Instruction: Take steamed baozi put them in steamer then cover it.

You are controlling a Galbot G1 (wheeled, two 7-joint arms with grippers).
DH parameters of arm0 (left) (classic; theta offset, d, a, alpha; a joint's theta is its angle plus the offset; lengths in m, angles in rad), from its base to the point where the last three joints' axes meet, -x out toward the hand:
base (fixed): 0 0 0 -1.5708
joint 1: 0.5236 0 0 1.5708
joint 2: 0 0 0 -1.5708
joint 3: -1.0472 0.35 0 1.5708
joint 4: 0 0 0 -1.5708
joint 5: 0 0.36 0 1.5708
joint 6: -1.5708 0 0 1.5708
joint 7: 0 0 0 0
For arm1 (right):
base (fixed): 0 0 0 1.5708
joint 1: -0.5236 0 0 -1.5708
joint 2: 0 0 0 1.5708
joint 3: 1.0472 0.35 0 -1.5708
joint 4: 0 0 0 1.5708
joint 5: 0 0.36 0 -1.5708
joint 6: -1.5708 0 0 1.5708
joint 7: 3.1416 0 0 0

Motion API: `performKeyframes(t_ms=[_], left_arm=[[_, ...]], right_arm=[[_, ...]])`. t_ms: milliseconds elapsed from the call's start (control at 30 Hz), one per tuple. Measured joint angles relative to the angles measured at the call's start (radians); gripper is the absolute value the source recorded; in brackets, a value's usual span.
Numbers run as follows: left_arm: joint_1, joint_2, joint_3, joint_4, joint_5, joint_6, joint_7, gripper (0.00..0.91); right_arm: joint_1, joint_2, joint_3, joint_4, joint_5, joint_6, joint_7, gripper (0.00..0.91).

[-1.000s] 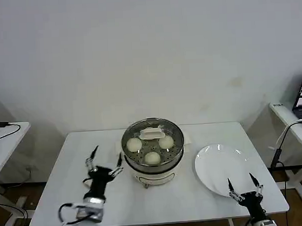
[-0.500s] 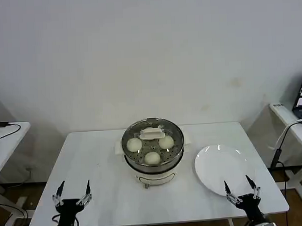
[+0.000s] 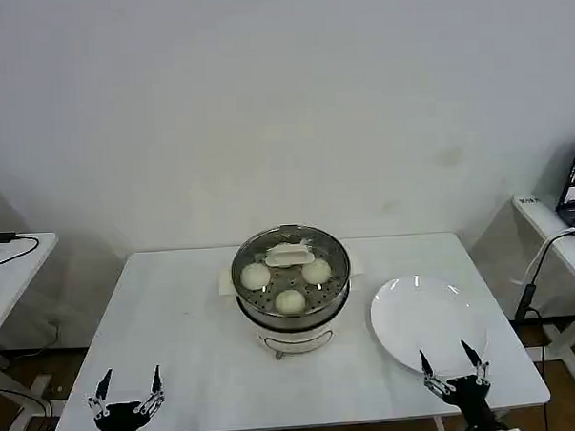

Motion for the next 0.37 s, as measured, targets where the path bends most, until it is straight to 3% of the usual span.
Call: performKeyframes(t_ms=[367], left_arm=[[-0.013,-0.004,0.023,0.024,0.01,-0.017,-0.003,0.907]], right_arm=[[0.0,0.014,-0.015,0.001,-0.019,0.0,0.013,0.907]])
